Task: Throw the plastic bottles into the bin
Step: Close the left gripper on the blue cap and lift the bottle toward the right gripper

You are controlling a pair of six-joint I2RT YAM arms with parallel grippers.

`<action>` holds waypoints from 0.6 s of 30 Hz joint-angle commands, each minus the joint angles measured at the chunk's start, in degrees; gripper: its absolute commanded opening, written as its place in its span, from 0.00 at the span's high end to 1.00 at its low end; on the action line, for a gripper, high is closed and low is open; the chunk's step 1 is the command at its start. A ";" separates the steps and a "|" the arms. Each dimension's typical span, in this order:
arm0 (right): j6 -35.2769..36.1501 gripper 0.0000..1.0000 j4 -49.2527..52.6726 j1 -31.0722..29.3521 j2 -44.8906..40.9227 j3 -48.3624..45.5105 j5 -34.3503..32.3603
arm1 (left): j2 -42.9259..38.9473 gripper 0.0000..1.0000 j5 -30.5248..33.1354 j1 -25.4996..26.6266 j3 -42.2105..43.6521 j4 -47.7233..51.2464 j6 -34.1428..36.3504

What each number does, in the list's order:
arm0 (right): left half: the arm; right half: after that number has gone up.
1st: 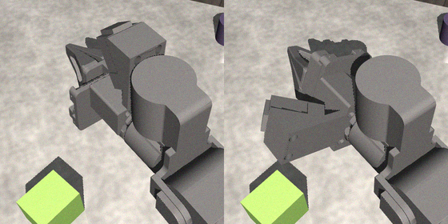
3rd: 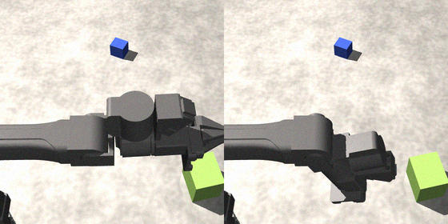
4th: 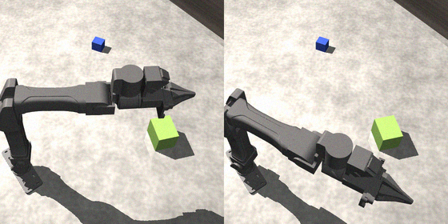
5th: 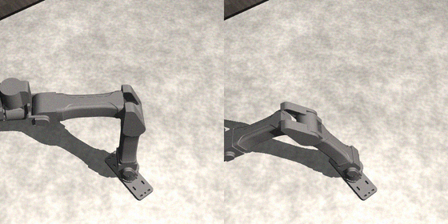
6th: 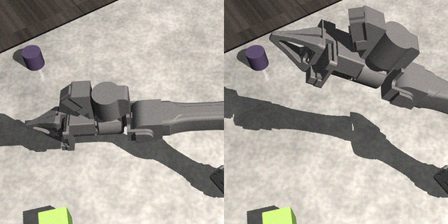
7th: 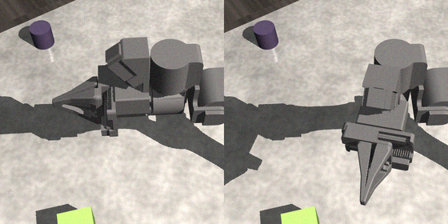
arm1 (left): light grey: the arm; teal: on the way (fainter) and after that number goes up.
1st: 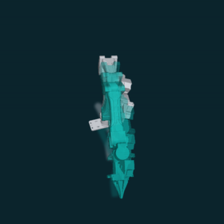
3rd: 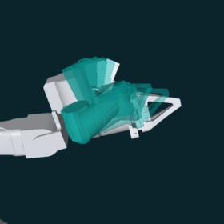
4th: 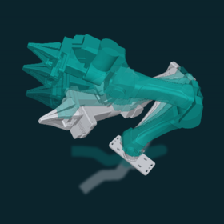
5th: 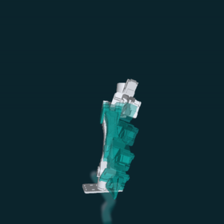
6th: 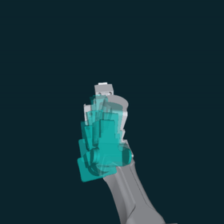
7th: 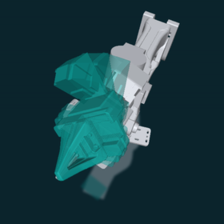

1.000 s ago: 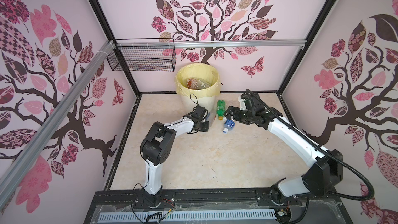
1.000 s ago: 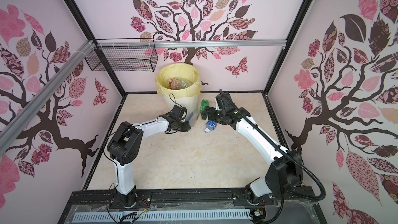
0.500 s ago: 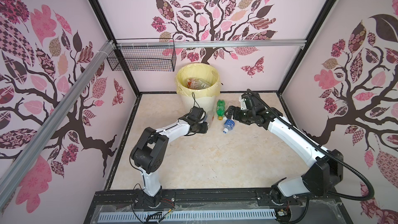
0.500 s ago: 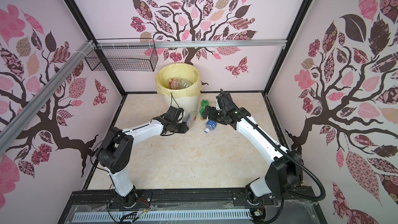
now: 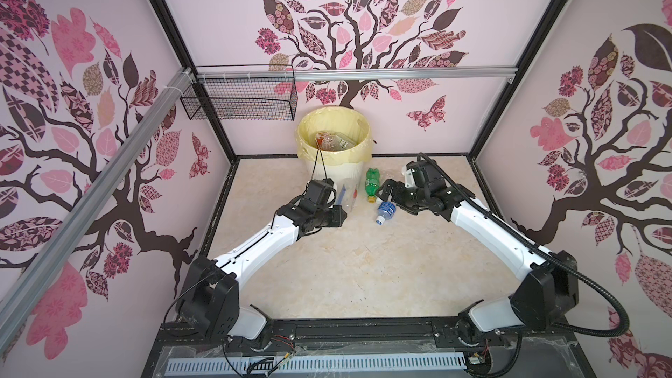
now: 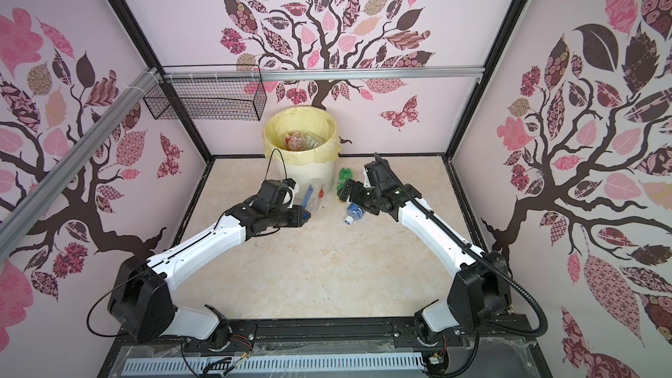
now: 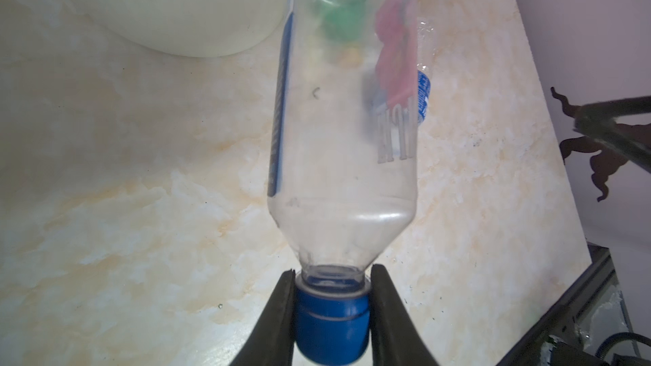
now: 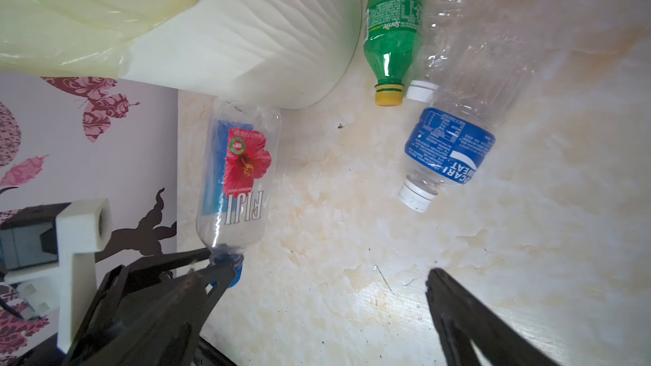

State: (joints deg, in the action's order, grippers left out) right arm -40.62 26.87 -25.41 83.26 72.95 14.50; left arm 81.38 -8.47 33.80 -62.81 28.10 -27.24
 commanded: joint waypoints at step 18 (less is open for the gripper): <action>-13.78 0.13 -14.58 -0.76 3.71 4.95 13.88 | -9.41 0.78 2.30 6.12 -8.01 9.06 -3.11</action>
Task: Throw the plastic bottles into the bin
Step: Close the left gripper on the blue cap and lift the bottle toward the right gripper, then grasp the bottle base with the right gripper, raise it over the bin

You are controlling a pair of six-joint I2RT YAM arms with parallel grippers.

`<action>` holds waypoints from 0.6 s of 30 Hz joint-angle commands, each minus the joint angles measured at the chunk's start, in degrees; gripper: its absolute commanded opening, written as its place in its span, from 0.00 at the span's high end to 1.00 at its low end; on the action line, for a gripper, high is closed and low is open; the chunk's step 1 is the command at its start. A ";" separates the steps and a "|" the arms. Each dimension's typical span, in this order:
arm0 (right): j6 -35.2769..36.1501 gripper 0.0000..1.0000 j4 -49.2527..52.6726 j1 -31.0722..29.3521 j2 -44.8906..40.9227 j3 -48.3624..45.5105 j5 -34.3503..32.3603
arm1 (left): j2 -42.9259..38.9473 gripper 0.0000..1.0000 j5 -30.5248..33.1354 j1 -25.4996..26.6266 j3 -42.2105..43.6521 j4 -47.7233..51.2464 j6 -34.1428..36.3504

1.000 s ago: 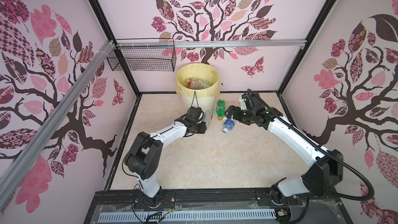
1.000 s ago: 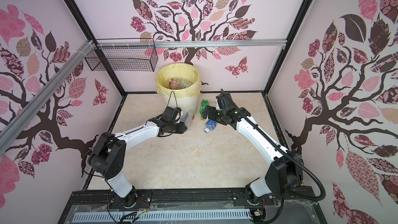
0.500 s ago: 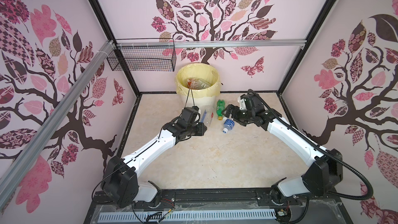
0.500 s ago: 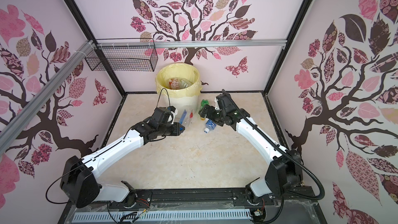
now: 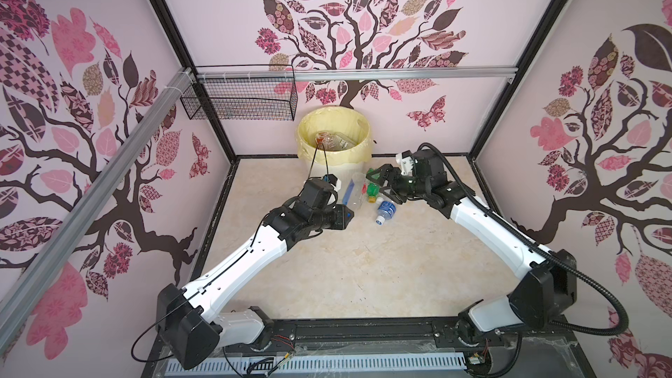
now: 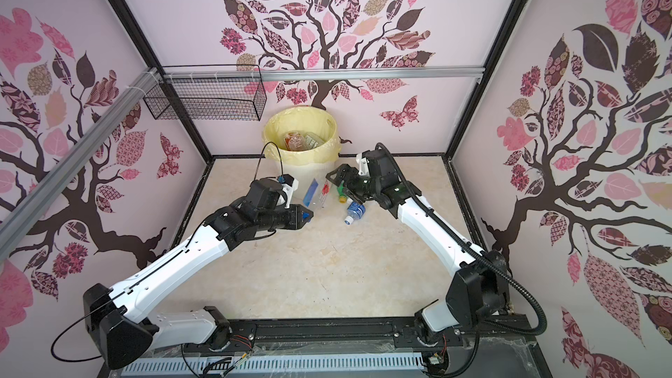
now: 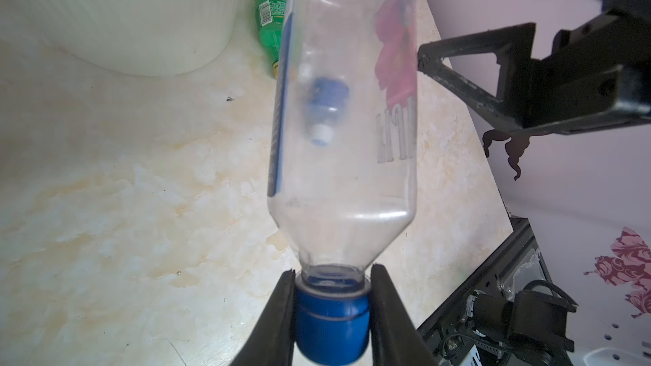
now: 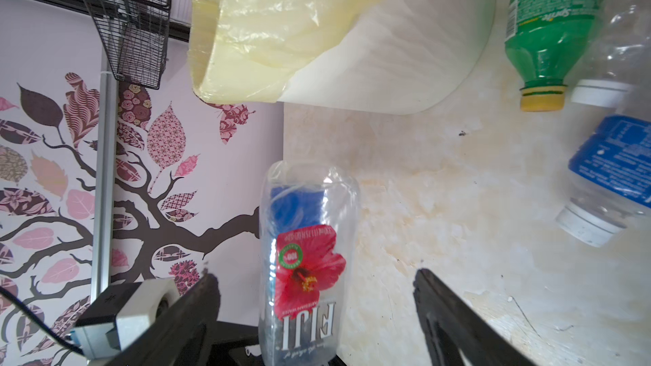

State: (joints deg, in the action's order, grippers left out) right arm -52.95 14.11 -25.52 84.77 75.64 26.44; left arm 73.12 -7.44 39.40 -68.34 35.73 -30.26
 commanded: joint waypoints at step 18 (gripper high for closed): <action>-2.01 0.29 -7.28 -5.96 6.75 3.95 0.61 | -0.19 0.76 0.66 0.77 -6.66 6.03 2.64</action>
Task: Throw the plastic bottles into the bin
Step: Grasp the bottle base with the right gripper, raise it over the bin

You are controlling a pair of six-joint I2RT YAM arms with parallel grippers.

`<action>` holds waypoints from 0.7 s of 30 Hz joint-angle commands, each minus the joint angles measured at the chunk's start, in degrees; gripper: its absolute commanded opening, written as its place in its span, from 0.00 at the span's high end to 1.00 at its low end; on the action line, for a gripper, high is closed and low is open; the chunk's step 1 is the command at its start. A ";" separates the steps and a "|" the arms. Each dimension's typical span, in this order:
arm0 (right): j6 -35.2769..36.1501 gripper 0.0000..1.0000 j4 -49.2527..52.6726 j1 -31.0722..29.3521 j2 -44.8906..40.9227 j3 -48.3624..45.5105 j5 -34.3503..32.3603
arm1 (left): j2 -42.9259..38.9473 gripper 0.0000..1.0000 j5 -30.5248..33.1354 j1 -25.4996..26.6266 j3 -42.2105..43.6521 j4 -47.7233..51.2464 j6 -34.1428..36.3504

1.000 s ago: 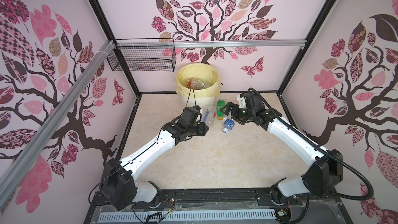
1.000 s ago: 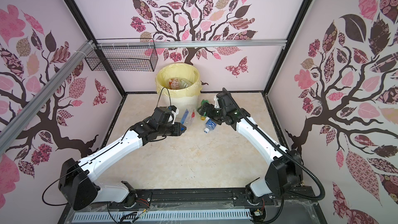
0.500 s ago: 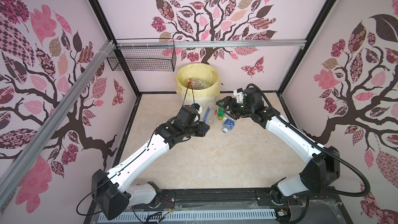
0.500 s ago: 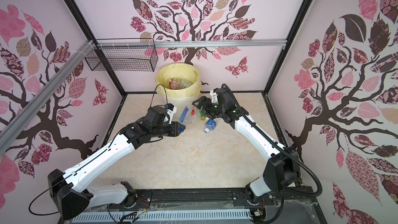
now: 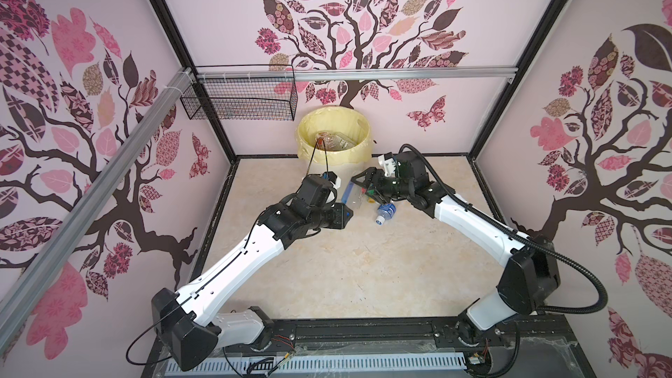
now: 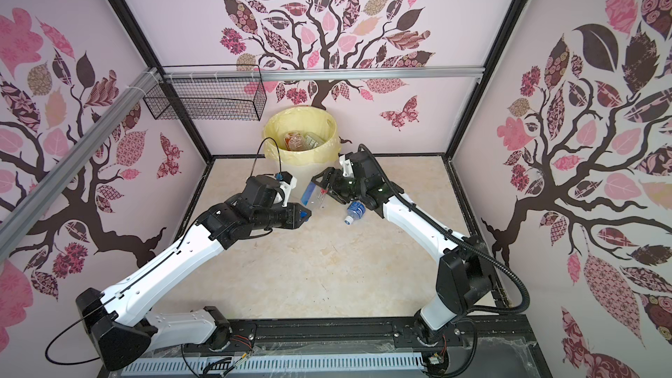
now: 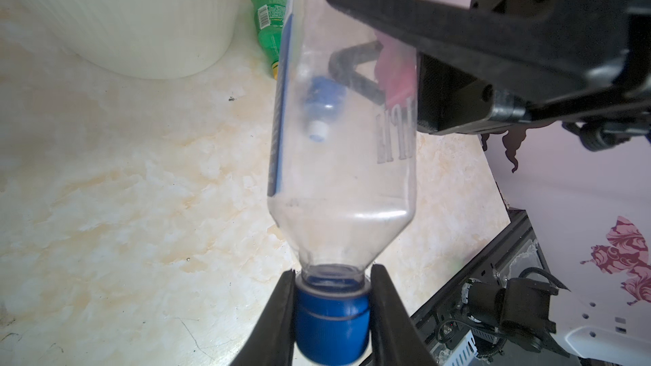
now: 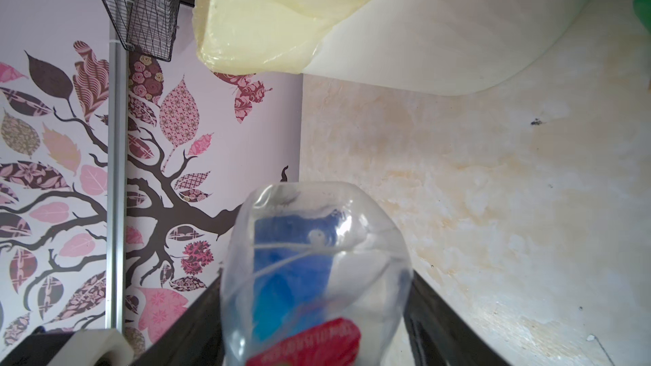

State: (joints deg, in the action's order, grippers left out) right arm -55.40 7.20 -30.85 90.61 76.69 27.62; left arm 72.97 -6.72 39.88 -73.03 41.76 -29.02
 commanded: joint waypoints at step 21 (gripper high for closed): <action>20.56 0.49 10.61 1.65 7.54 30.33 -17.76 | 4.05 0.11 5.57 -7.98 -20.40 14.22 -5.55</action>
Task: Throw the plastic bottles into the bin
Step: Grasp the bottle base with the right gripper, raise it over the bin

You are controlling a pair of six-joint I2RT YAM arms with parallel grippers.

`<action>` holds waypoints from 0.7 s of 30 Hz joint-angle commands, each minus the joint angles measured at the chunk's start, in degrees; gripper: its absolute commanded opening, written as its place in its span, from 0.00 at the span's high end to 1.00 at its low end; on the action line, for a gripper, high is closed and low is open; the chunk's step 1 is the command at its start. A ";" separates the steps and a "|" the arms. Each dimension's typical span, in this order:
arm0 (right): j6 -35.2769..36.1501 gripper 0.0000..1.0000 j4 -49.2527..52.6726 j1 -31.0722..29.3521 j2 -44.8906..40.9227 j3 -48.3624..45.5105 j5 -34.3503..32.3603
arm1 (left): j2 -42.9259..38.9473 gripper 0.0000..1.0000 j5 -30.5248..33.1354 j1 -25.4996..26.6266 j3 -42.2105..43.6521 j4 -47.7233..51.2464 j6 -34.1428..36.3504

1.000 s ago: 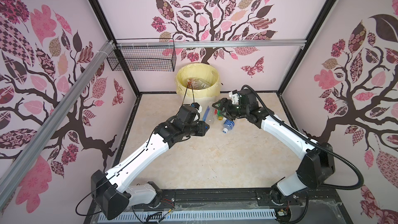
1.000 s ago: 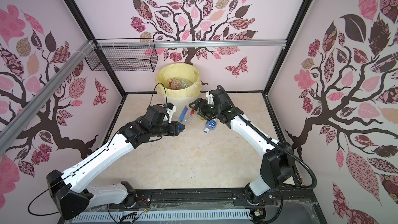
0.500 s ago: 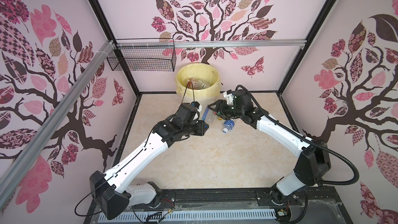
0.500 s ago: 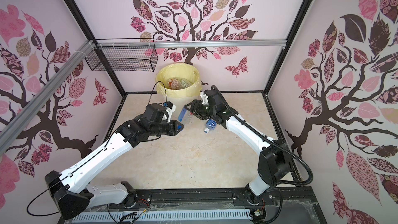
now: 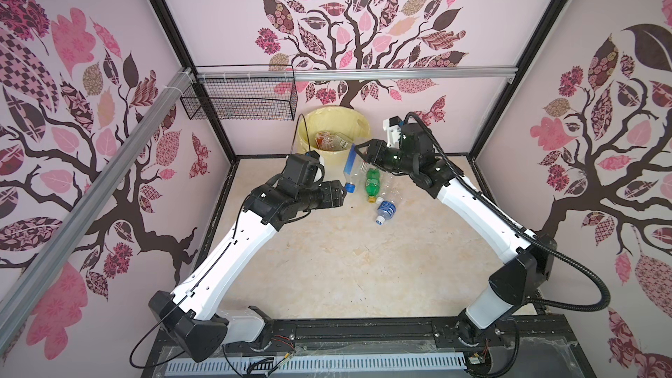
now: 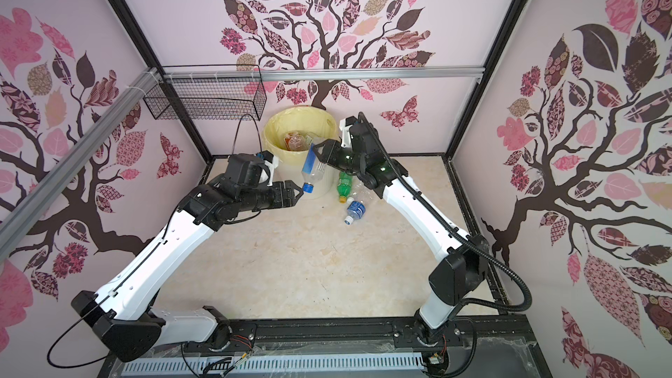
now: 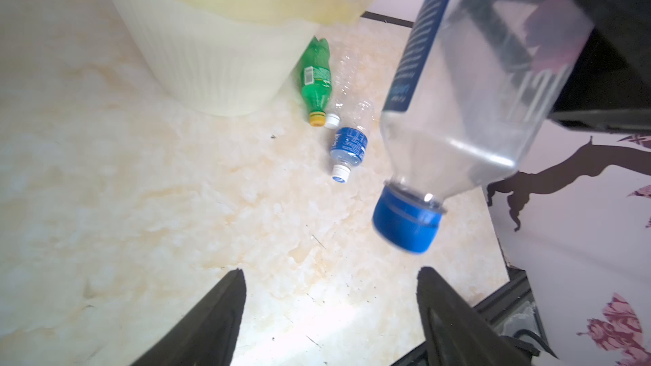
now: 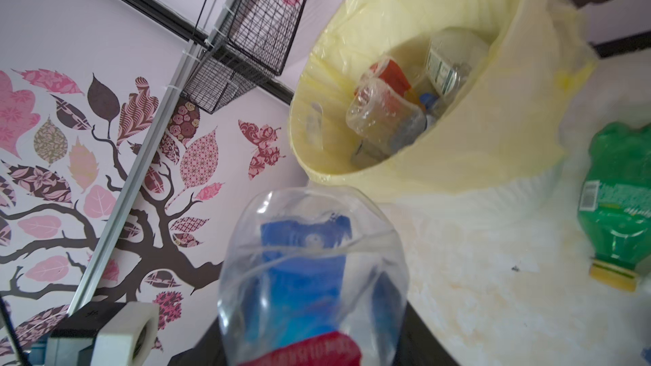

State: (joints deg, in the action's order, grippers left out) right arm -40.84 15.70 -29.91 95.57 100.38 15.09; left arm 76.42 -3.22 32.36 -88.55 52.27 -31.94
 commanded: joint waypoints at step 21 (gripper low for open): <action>32.05 0.43 -15.65 0.92 16.95 43.98 -27.17 | 9.57 0.03 4.18 -0.63 -30.63 14.75 -4.40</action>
State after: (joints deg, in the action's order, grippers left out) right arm -12.16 3.86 -29.02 109.58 140.62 -9.45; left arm 86.41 -0.01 31.90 -118.08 66.11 -36.67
